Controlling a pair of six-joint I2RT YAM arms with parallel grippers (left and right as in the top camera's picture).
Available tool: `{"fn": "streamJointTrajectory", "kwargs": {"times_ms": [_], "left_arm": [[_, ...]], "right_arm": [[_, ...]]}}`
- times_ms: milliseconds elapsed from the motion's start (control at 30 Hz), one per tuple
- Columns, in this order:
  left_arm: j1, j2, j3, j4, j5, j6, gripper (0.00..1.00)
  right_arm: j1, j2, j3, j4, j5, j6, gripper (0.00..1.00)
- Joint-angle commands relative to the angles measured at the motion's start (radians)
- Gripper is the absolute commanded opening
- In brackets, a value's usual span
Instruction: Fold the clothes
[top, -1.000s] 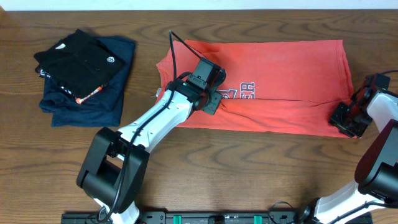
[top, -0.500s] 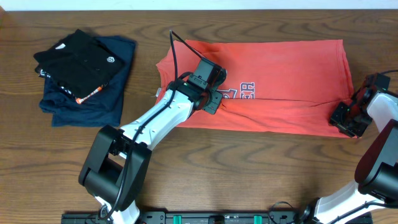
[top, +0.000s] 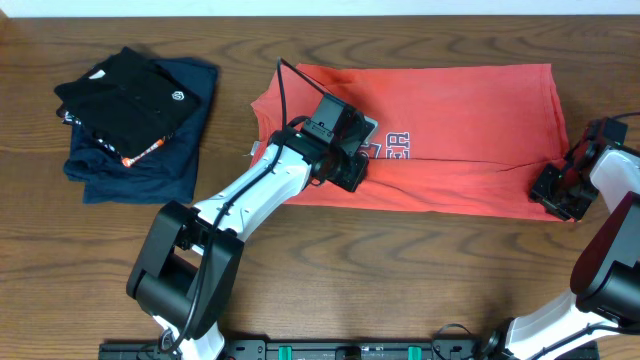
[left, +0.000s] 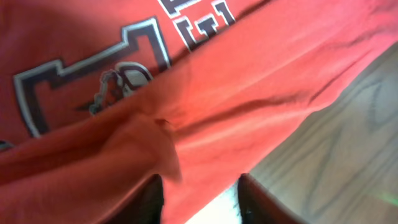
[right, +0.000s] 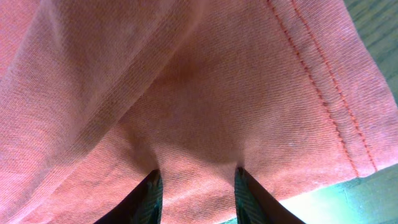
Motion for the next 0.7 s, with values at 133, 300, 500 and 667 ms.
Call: {"fn": "streamJointTrajectory", "kwargs": {"times_ms": [133,300,500,667], "left_arm": [[0.014,-0.006,0.013,-0.01,-0.069,0.007,0.45],[0.037,-0.034,0.013,-0.052,-0.209,-0.01,0.36],[0.05,-0.01,-0.002,-0.052,-0.33,-0.02,0.32],[0.066,0.072,-0.002,0.047,-0.359,-0.02,0.32]], "right_arm": [[-0.001,-0.018,-0.005,-0.002,0.014,-0.01,0.37],[-0.001,-0.018,-0.005,-0.002,0.014,-0.01,0.37],[-0.001,-0.018,-0.005,-0.005,0.014,-0.01,0.37],[-0.001,-0.018,-0.005,-0.009,0.014,-0.01,0.37]]}}
